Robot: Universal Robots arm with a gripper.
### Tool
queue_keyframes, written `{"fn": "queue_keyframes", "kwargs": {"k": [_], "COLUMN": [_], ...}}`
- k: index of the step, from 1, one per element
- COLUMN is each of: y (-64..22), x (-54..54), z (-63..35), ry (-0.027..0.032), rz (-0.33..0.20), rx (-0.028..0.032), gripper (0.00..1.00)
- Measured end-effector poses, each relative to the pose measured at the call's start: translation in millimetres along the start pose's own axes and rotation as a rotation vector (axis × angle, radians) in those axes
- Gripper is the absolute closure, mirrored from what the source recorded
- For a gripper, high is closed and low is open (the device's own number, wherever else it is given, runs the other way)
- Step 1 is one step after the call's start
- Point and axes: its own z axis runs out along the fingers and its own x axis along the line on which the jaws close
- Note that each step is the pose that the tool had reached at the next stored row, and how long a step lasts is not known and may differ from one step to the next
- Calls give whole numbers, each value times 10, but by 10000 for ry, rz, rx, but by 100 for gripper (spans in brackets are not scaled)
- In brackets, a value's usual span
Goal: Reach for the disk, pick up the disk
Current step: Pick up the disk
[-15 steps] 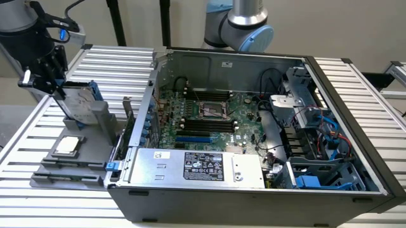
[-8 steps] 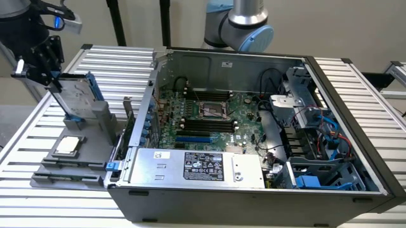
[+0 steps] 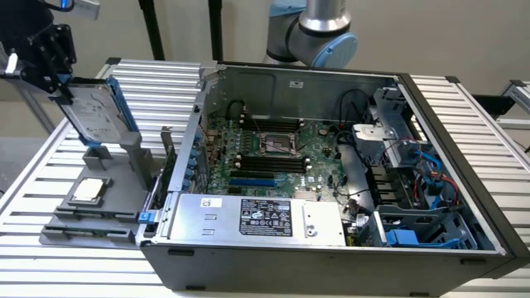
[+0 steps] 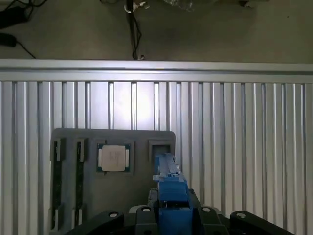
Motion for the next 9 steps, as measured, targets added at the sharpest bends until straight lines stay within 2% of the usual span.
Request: {"fn": "queue_keyframes", "kwargs": {"k": [9], "y": [-155], "x": [8], "z": [-415], "ry": [-79], "rz": [-6], "rx": [-13], "gripper": [67]}}
